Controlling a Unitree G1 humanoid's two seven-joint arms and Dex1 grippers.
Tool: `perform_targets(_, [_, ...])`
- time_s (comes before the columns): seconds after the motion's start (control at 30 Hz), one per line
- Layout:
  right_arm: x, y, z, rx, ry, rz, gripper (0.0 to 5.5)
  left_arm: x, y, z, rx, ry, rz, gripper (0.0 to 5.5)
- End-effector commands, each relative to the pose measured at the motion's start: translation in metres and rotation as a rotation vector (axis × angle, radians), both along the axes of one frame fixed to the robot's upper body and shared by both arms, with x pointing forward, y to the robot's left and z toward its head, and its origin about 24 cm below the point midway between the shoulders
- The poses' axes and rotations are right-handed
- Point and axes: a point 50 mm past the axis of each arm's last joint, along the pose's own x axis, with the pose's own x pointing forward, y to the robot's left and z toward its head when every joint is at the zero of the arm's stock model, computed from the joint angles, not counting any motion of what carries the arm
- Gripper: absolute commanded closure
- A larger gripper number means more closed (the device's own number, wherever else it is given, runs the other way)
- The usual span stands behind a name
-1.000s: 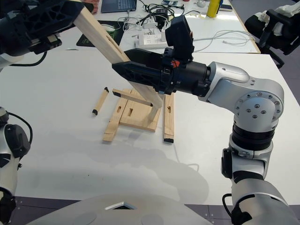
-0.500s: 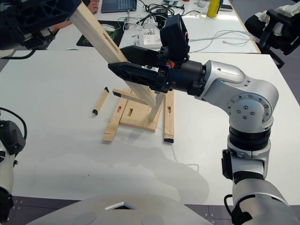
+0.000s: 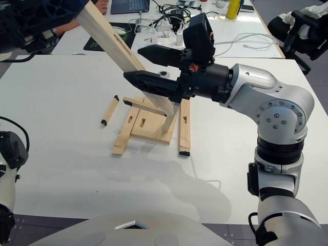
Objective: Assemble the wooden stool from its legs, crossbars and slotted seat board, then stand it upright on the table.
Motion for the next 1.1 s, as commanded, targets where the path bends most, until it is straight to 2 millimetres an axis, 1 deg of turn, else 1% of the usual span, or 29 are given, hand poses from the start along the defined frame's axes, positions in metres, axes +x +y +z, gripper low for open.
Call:
perform_targets(0.03, [0.000,-0.010,0.001,-0.041,-0.024,-0.038,1.66,-0.002,0.003,0.001,0.012,-0.013,-0.007,3.42])
perform_targets(0.2, [-0.003,-0.017,-0.004,-0.106,-0.016,-0.036,1.66,-0.002,0.008,0.000,0.016,-0.014,0.009,3.42])
perform_targets(0.3, [-0.012,-0.028,-0.003,-0.135,-0.002,-0.011,1.66,-0.004,0.013,0.001,0.024,-0.018,0.026,3.42])
perform_targets(0.37, [-0.017,-0.044,0.001,-0.141,0.017,-0.012,1.66,-0.006,0.018,0.000,0.041,-0.015,0.038,3.42])
perform_targets(0.43, [-0.019,-0.064,0.010,-0.118,0.014,-0.058,1.66,-0.009,0.024,0.000,0.062,-0.012,0.050,3.42])
perform_targets(0.5, [-0.016,-0.086,0.022,-0.068,-0.009,-0.149,1.66,-0.011,0.030,0.000,0.078,-0.010,0.064,3.42])
perform_targets(0.53, [-0.015,-0.097,0.024,-0.057,-0.004,-0.188,1.66,-0.013,0.033,0.000,0.084,-0.010,0.070,3.42])
perform_targets(0.57, [-0.013,-0.106,0.021,-0.071,0.005,-0.236,1.66,-0.014,0.035,0.000,0.089,-0.008,0.076,3.42])
perform_targets(0.6, [-0.013,-0.114,0.014,-0.106,0.024,-0.275,1.66,-0.015,0.038,-0.001,0.096,-0.006,0.086,3.42])
perform_targets(0.63, [-0.013,-0.121,0.002,-0.158,0.069,-0.305,1.66,-0.016,0.040,-0.003,0.108,-0.002,0.100,3.42])
perform_targets(0.67, [-0.011,-0.128,-0.014,-0.258,0.098,-0.359,1.66,-0.017,0.043,-0.005,0.121,0.000,0.114,3.42])
perform_targets(0.7, [-0.013,-0.133,-0.033,-0.361,0.150,-0.374,1.66,-0.018,0.045,-0.006,0.135,-0.001,0.129,3.42])
perform_targets(0.77, [-0.021,-0.139,-0.080,-0.610,0.257,-0.395,1.66,-0.018,0.048,-0.007,0.162,-0.009,0.161,3.42])
perform_targets(0.8, [-0.026,-0.139,-0.098,-0.701,0.285,-0.375,1.66,-0.018,0.049,-0.008,0.177,-0.011,0.171,3.42])
perform_targets(0.87, [-0.031,-0.126,-0.117,-0.682,0.306,-0.330,1.66,-0.018,0.051,-0.010,0.195,-0.007,0.179,3.42])
perform_targets(0.97, [-0.041,-0.096,-0.138,-0.642,0.291,-0.251,1.66,-0.017,0.055,-0.018,0.222,0.015,0.186,3.42])
perform_targets(1.03, [-0.048,-0.076,-0.144,-0.582,0.285,-0.193,1.66,-0.016,0.058,-0.025,0.240,0.032,0.193,3.42])
perform_targets(1.1, [-0.049,-0.067,-0.141,-0.534,0.259,-0.185,1.66,-0.015,0.061,-0.030,0.246,0.043,0.199,3.42])
